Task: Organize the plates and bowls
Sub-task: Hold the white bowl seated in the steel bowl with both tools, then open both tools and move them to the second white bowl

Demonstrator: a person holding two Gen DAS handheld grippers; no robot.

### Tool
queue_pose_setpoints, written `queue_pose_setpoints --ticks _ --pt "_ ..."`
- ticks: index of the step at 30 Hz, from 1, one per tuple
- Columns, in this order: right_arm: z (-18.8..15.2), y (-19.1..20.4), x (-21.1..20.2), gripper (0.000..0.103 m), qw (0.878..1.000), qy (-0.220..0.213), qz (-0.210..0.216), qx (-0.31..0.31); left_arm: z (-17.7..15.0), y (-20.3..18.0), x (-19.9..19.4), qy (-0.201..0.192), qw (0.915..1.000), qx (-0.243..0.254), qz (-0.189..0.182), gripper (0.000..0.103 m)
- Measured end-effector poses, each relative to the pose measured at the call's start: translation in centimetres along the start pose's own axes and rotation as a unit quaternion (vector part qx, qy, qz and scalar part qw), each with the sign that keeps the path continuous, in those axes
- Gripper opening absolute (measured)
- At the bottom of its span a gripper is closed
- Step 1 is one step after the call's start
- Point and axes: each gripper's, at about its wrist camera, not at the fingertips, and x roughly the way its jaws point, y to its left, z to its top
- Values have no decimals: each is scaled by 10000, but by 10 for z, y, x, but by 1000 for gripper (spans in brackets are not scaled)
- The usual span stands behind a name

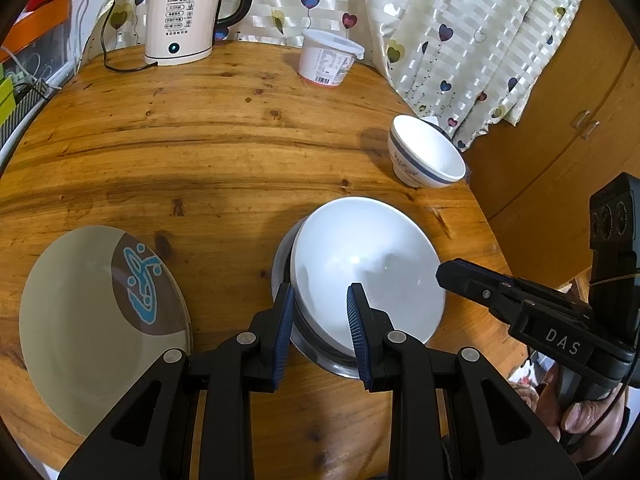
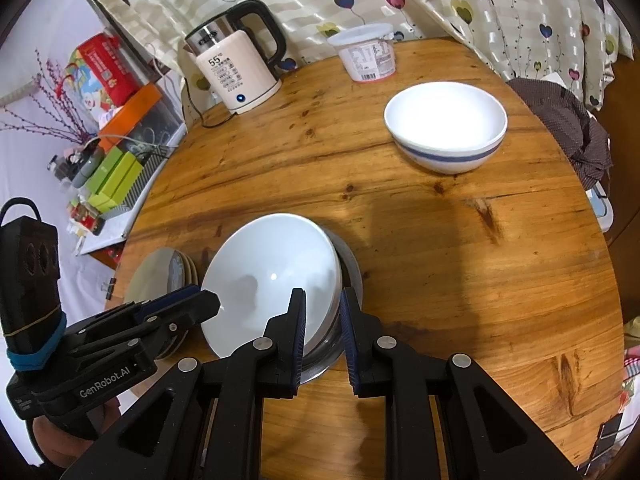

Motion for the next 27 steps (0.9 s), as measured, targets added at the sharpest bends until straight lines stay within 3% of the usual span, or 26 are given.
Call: queue_pose_setpoints --ticks 6,17,27 --pt "1 -2 -7 20 10000 -84 23 -9 2 0 -8 -165 9999 -5 11 28" --pt "3 -7 -26 32 9994 -308 -141 -78 4 -5 -19 -406 9991 75 -23 28" --pt "7 -10 -34 33 9989 -423 -187 -98 10 -16 -21 -463 9986 230 -55 28"
